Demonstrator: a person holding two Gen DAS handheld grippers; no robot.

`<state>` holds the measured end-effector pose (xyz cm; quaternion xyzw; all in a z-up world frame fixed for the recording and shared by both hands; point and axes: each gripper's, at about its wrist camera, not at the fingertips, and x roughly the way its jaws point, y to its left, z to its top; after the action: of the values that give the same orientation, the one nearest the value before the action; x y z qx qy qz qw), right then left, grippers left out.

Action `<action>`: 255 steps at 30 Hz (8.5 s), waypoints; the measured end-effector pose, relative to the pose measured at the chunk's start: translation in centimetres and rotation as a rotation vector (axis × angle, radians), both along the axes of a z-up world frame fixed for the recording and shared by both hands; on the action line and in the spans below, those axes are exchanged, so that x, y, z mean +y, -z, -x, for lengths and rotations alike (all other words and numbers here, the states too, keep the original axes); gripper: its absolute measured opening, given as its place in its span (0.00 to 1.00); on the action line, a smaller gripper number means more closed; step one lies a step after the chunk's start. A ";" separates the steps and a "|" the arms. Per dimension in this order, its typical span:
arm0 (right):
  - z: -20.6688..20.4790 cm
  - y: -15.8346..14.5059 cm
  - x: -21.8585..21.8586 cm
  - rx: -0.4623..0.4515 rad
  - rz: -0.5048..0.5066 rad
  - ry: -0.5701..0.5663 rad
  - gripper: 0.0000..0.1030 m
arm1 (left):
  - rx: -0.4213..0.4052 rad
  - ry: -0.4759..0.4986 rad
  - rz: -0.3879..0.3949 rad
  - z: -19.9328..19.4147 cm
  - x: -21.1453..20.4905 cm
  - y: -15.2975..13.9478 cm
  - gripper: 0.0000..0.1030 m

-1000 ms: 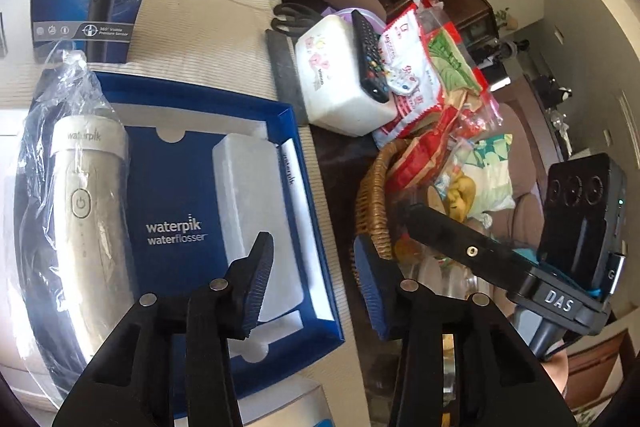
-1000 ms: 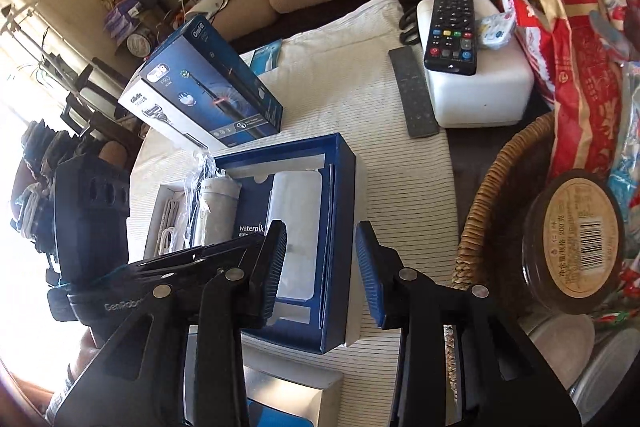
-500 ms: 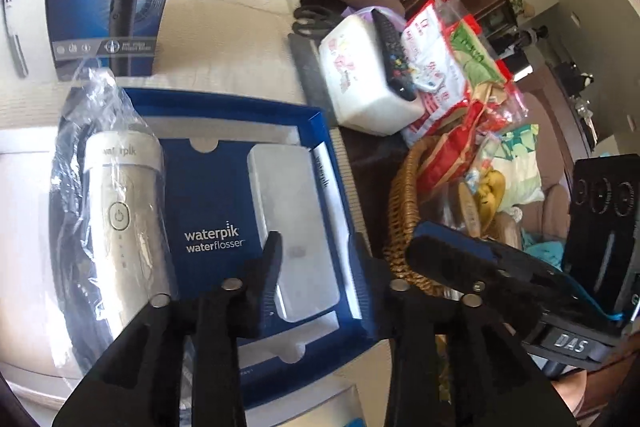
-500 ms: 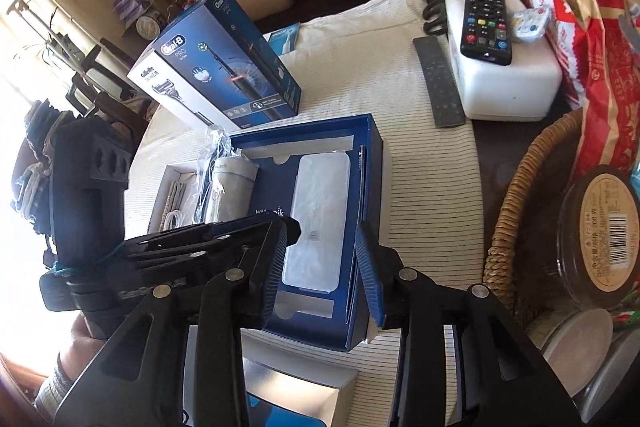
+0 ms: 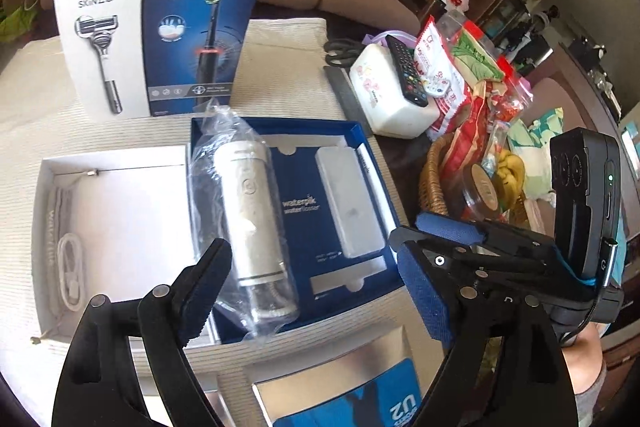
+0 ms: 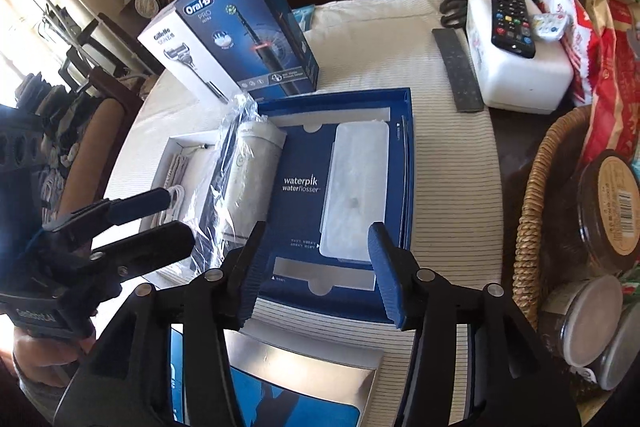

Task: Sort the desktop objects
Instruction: 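Raise the right tool away from the blue box, then reach the right tool into the white box toward the white USB cable, then close the right tool on the coiled white USB cable, then lift the white cable out of the white box with the right tool, then carry the cable over the blue tray, lower it in, open right tool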

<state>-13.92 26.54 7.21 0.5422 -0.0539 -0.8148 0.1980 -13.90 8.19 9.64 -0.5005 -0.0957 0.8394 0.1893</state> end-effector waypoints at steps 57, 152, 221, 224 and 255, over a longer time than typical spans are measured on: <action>1.7 11.5 -30.0 -0.164 0.064 -0.206 0.61 | 0.072 -0.249 -0.057 -7.1 -26.5 7.2 1.00; -1.0 4.3 -23.9 -0.090 -0.041 -0.270 0.12 | 0.017 -0.122 -0.443 -7.3 -25.2 7.8 1.00; -2.9 -8.6 -6.6 0.079 0.032 -0.157 0.14 | 0.339 0.303 0.049 -7.9 -3.0 -2.9 1.00; -2.6 -7.4 -3.9 0.063 0.035 -0.109 0.14 | 0.315 0.303 0.042 -7.4 -1.6 -2.7 1.00; -0.9 3.3 5.6 -0.228 0.428 0.090 0.15 | 0.316 0.680 0.380 -5.2 10.0 2.2 0.61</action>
<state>-13.00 32.17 3.89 0.5735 -0.2716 -0.7262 0.2644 -8.75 18.20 7.42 -0.3947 0.2617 0.7983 0.3721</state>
